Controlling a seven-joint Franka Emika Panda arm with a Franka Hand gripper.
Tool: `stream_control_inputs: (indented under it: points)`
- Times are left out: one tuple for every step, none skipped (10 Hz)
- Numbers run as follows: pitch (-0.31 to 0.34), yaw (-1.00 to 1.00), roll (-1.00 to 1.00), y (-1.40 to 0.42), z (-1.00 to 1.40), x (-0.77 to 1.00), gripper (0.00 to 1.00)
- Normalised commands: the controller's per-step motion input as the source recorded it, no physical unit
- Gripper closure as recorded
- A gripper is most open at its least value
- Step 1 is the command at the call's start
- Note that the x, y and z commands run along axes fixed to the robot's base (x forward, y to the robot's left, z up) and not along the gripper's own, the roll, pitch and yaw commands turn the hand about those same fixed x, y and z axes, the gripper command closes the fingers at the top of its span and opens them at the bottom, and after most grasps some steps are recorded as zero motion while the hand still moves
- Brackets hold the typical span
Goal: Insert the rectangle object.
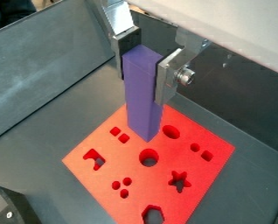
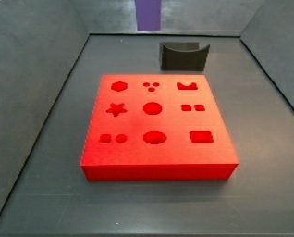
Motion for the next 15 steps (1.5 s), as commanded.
stream_control_inputs:
  points:
    - [0.0, -0.13, -0.08, -0.06, -0.32, 0.37, 1.0]
    - [-0.033, -0.14, -0.12, -0.24, -0.61, 0.5, 1.0]
    - [-0.094, -0.16, -0.18, -0.32, -0.64, 0.54, 1.0]
    - [-0.093, -0.13, -0.16, -0.35, -0.65, 0.57, 1.0]
    - [-0.031, -0.06, -0.02, -0.51, -0.55, 0.67, 1.0]
    - [0.039, 0.0, 0.15, -0.61, -0.45, 0.71, 1.0]
    - [0.119, 0.0, 0.29, -0.54, -0.44, 0.7, 1.0]
    - [0.104, 0.03, 0.16, -0.46, -0.29, 0.81, 1.0]
    - [0.033, 0.13, 0.04, -0.44, -0.27, 0.86, 1.0]
    - [0.0, 0.2, 0.01, -0.44, -0.34, 0.85, 1.0]
    - [0.0, 0.18, 0.03, -0.44, -0.34, 0.87, 1.0]
    - [0.0, 0.17, 0.08, -0.4, -0.33, 0.89, 1.0]
    - [0.003, 0.16, 0.17, -0.22, -0.24, 0.91, 1.0]
    - [0.043, 0.14, 0.26, -0.12, -0.21, 0.92, 1.0]
    - [0.064, 0.13, 0.33, -0.1, -0.18, 0.91, 1.0]
